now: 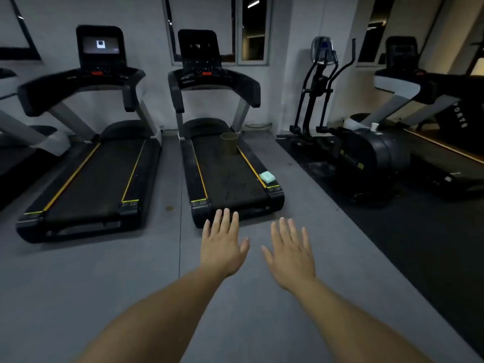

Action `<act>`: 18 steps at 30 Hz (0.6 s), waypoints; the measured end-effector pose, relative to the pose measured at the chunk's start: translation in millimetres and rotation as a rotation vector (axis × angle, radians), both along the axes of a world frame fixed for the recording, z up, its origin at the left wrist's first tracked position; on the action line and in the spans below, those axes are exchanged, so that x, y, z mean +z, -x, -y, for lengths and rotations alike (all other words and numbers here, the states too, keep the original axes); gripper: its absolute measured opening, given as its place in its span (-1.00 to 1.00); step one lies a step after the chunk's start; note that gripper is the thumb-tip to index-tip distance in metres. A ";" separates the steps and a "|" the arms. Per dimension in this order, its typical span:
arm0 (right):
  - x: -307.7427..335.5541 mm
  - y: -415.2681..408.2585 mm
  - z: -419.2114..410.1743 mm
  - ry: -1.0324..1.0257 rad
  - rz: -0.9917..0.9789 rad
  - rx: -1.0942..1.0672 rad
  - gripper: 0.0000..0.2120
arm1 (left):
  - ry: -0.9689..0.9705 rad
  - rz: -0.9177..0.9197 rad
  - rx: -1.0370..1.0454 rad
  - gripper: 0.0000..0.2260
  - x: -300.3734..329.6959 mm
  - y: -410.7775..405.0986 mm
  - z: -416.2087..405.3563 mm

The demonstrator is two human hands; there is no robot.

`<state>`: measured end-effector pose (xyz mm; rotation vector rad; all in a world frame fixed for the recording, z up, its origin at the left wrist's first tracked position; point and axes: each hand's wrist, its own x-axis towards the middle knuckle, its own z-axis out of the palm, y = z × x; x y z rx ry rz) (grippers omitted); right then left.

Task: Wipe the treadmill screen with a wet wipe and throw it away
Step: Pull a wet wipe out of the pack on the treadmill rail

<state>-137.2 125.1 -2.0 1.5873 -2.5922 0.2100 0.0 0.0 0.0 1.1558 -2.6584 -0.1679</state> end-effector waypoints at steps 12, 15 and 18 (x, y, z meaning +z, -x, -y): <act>-33.2 154.2 157.4 0.038 -0.007 -0.015 -0.20 | -0.008 0.080 -0.039 -0.33 -42.8 151.6 146.0; -35.6 214.1 195.3 0.048 -0.001 -0.008 -0.20 | -0.030 0.086 -0.024 -0.33 -44.2 210.5 179.6; -38.3 275.1 229.4 0.055 -0.018 -0.004 -0.23 | -0.048 0.082 0.001 -0.33 -42.8 267.8 211.6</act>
